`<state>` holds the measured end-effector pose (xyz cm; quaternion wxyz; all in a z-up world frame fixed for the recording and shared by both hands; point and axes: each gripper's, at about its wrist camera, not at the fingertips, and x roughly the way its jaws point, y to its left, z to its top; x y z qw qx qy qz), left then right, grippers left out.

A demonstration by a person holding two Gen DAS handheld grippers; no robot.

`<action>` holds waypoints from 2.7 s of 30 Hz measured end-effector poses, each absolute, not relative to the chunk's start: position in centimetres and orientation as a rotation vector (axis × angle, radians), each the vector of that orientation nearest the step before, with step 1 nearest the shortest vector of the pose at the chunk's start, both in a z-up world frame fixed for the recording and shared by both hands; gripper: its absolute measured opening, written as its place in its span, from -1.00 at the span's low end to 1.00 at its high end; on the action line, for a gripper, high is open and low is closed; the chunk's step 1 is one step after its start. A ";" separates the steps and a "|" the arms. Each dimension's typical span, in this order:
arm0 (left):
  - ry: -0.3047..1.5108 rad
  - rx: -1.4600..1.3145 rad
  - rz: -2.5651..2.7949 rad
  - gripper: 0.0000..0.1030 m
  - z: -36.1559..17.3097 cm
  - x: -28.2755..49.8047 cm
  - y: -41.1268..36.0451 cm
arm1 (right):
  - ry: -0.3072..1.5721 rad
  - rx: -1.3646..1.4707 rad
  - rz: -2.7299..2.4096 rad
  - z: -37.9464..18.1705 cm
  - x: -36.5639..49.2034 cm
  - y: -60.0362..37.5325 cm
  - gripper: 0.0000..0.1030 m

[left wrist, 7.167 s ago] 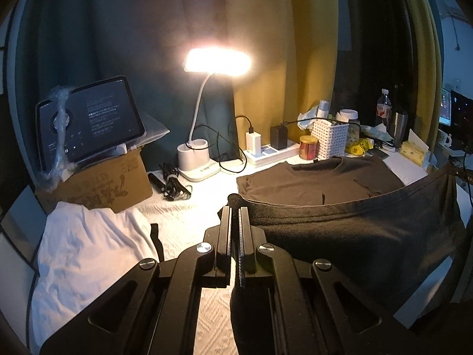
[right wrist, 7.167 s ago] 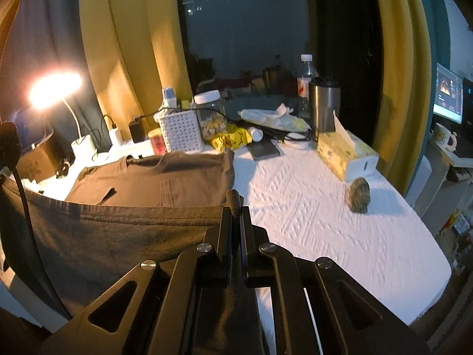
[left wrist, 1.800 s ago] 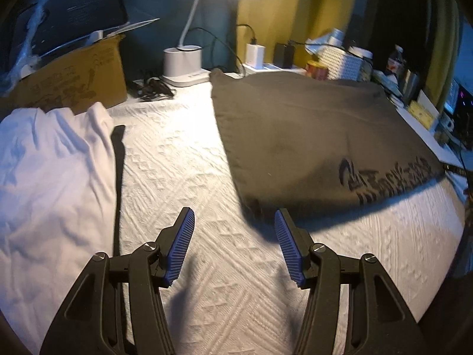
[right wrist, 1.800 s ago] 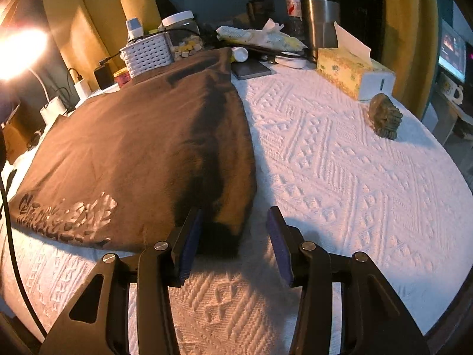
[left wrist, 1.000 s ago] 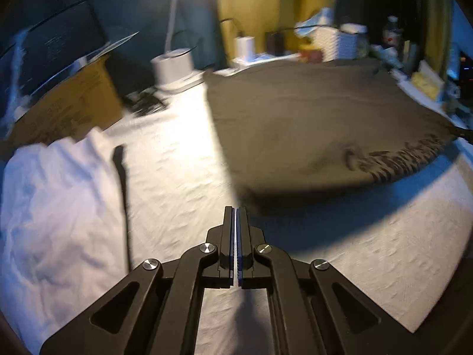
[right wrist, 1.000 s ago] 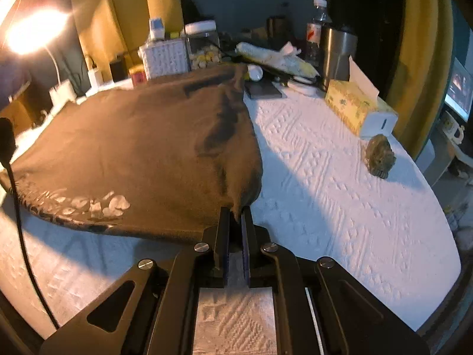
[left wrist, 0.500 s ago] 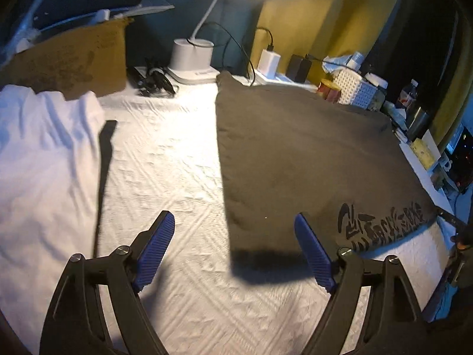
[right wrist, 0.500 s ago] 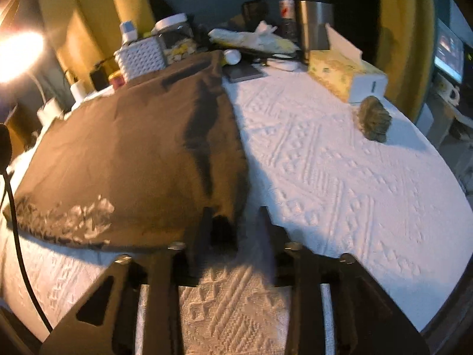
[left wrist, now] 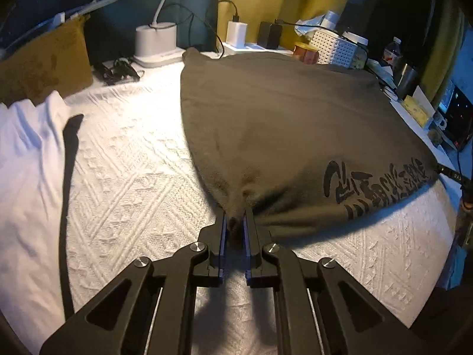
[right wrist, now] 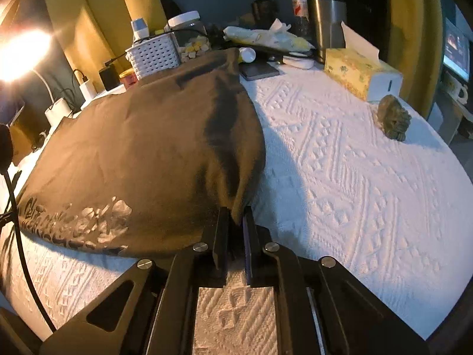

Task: Fold small clothes

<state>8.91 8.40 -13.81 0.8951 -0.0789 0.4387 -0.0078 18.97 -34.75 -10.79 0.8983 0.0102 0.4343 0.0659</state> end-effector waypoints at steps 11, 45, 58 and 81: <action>0.846 -0.130 -0.041 -0.88 -10.6 6.6 7.7 | 0.832 -0.063 0.132 -8.0 16.5 -34.0 -0.84; 0.945 -0.078 -0.072 -0.89 -12.5 -0.6 4.9 | 0.853 -0.080 0.098 -9.5 9.1 -35.3 -0.84; 1.007 -0.090 -0.041 -0.37 -12.5 -0.7 5.4 | 0.909 -0.063 0.099 -10.2 8.6 -36.2 -0.83; 0.926 -0.035 0.052 -0.03 -11.7 12.9 10.5 | 0.918 -0.079 0.094 -8.7 18.0 -35.1 -0.38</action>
